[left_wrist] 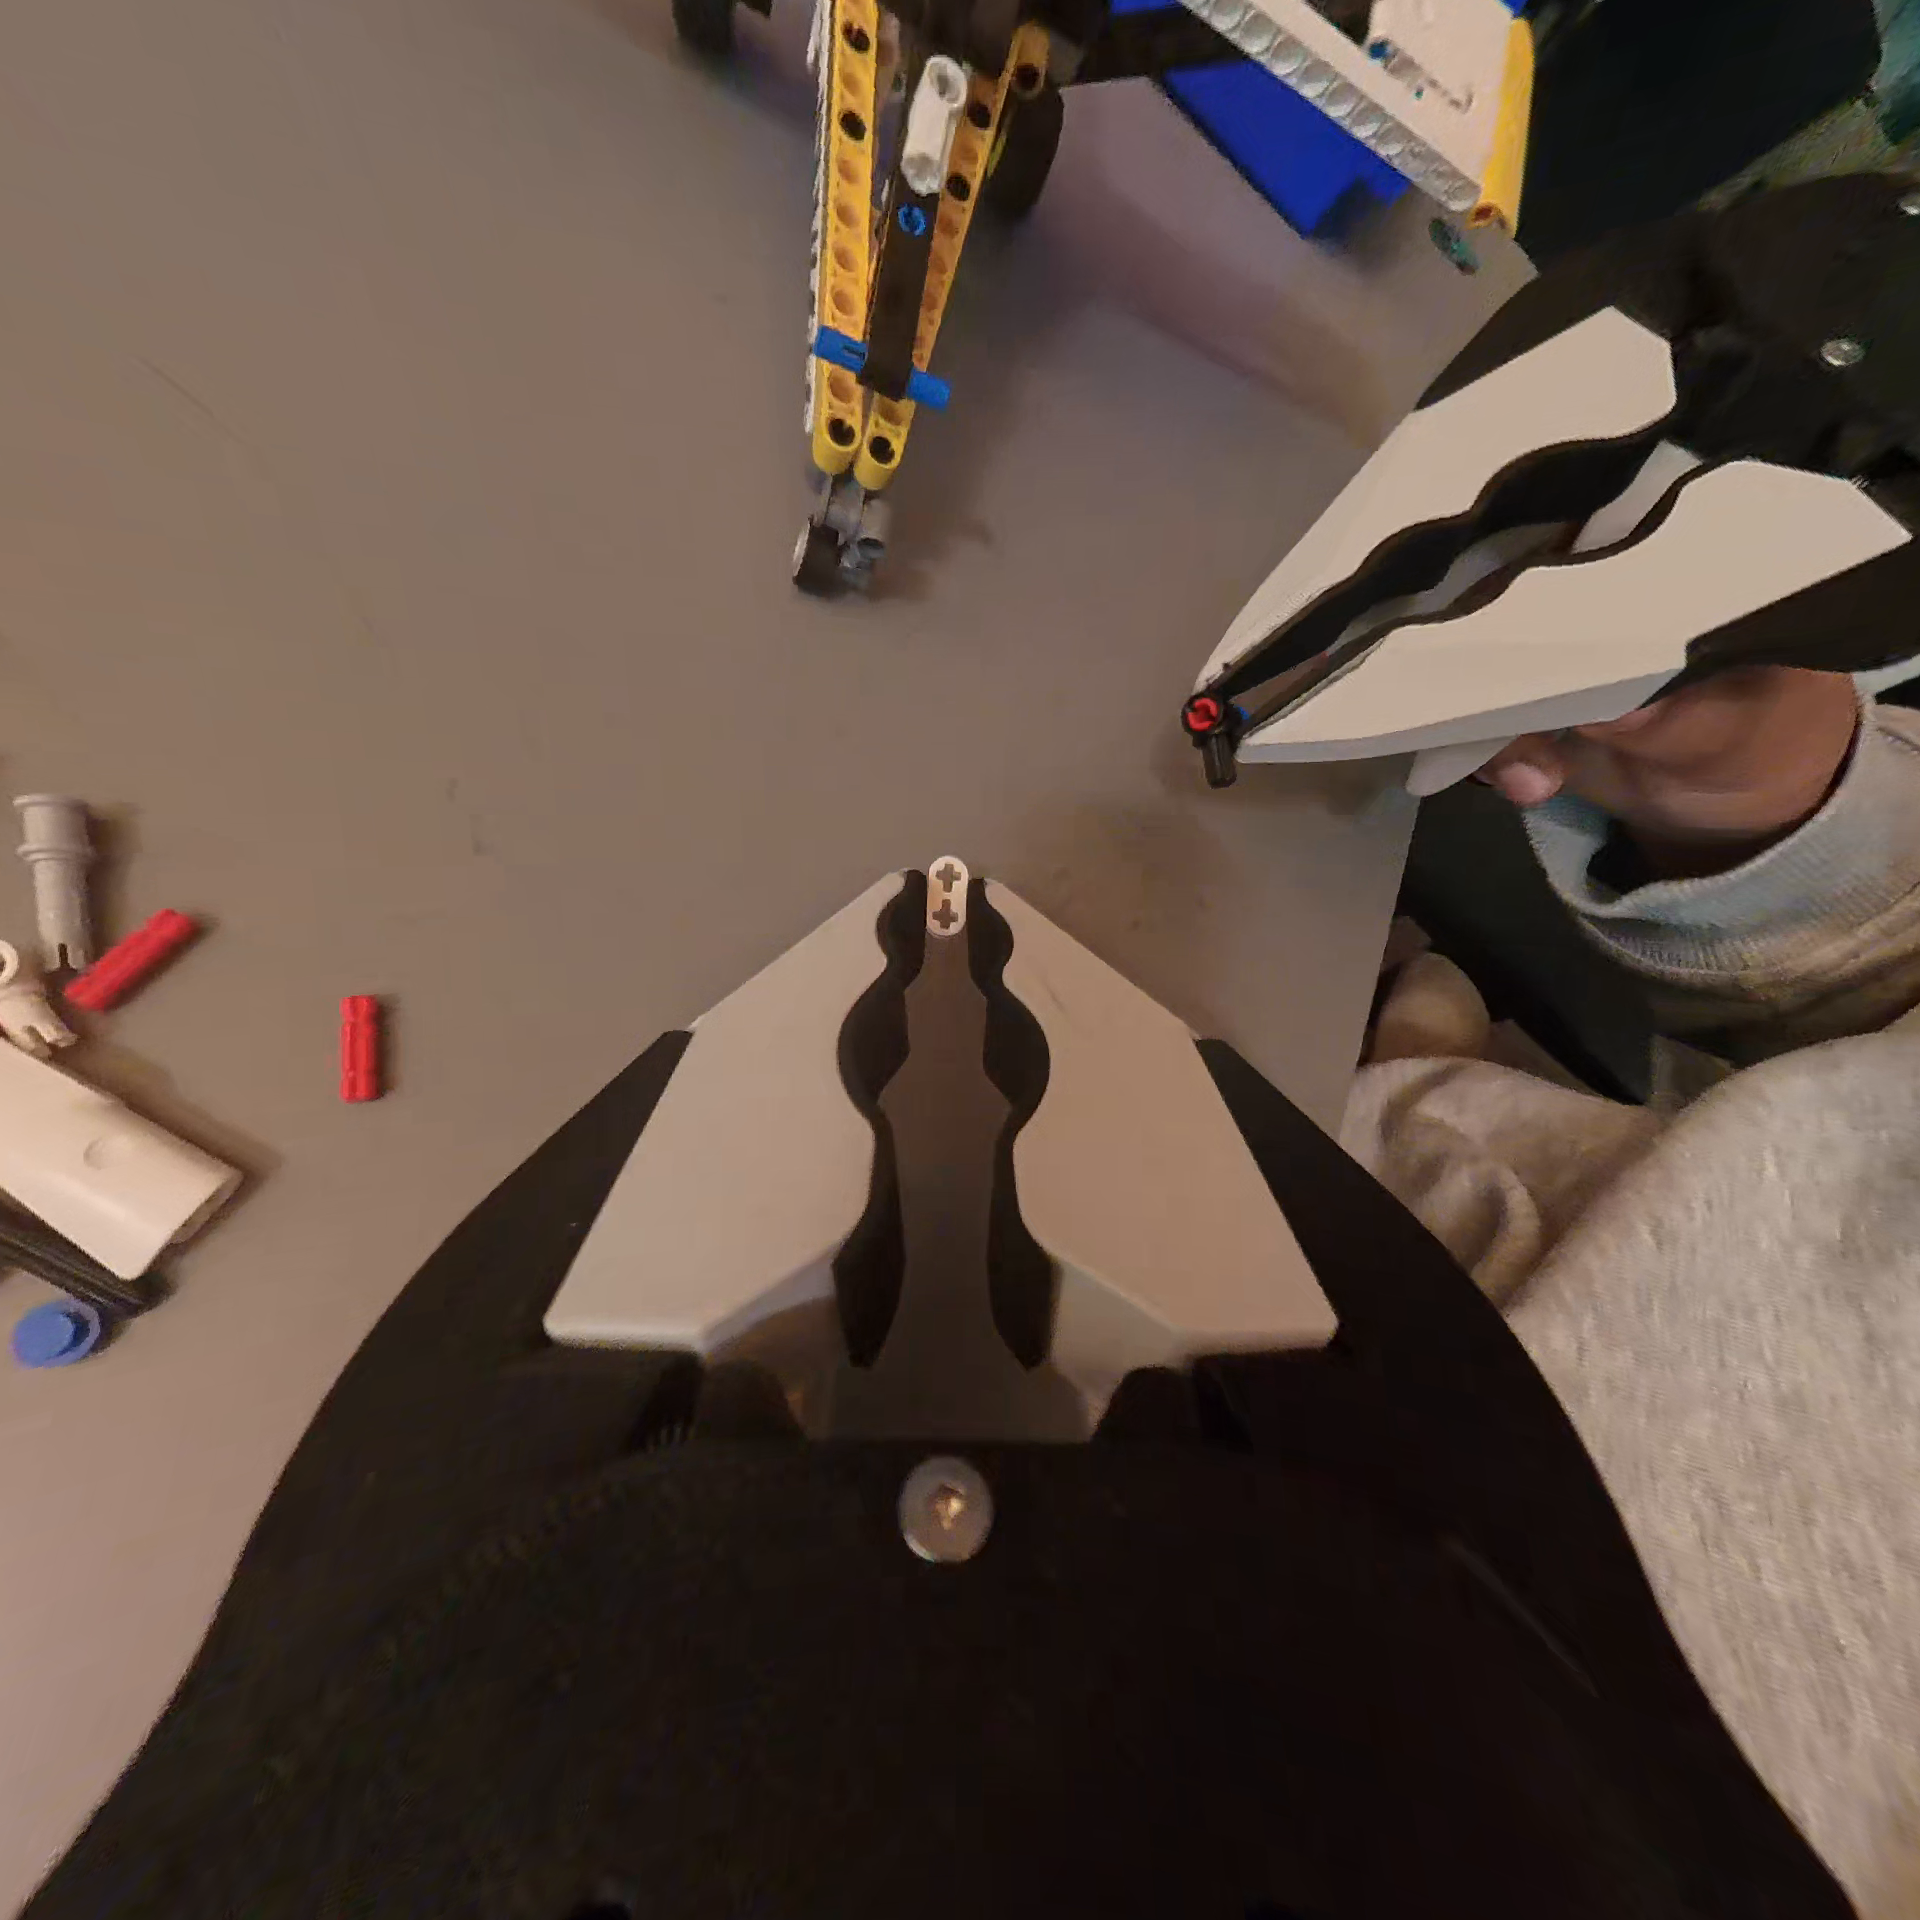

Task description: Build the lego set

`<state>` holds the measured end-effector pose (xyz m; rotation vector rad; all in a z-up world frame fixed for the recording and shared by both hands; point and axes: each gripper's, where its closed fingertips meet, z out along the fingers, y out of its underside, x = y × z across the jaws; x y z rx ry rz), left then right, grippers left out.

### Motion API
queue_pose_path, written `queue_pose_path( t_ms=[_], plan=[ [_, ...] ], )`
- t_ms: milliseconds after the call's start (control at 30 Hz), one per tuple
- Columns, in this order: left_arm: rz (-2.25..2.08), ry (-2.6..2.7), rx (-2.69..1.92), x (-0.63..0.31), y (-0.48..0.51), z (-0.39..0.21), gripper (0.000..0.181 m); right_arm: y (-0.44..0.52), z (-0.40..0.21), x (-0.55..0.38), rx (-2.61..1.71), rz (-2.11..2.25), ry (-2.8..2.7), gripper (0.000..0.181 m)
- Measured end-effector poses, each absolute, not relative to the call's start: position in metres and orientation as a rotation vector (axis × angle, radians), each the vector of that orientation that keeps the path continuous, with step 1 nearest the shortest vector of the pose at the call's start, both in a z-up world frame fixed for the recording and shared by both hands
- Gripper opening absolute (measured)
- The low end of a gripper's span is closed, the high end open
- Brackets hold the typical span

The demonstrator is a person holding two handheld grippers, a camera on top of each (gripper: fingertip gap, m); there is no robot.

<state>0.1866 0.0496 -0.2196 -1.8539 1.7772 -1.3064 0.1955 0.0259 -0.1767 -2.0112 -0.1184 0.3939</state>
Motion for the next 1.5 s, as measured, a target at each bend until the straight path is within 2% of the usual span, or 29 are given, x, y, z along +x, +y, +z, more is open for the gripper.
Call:
queue_pose_path(
  t_ms=[100,233,300,467,600,667,967,1200,1500],
  plan=[
    [-1.282,1.803,-1.873,0.187,0.048,-0.224,0.007,0.025,-0.18,0.196,-2.007,0.395,-0.101,0.006],
    [-1.275,1.755,-1.828,0.19,0.049,-0.216,0.035,0.025,-0.176,0.2,-1.981,0.398,-0.078,0.006],
    [-1.428,1.724,-1.747,0.191,0.036,-0.197,0.036,0.026,-0.171,0.201,-1.957,0.398,-0.068,0.006],
    [-1.956,1.577,-1.675,0.188,0.012,-0.154,0.029,0.026,-0.154,0.193,-1.858,0.429,-0.109,0.006],
    [-2.137,1.462,-1.633,0.184,0.015,-0.138,0.007,0.023,-0.137,0.187,-1.734,0.378,-0.187,0.006],
    [-2.193,1.445,-1.615,0.182,0.014,-0.133,0.007,0.023,-0.132,0.186,-1.701,0.343,-0.207,0.006],
    [-2.26,1.4,-1.574,0.179,0.018,-0.127,0.002,0.025,-0.127,0.18,-1.648,0.397,-0.208,0.007],
    [-2.311,1.478,-1.507,0.171,0.014,-0.126,0.001,0.018,-0.123,0.17,-1.623,0.603,-0.247,0.015],
    [-2.268,1.661,-1.541,0.162,0.007,-0.141,0.002,0.012,-0.14,0.163,-1.734,0.388,-0.484,0.005]
  ],
)
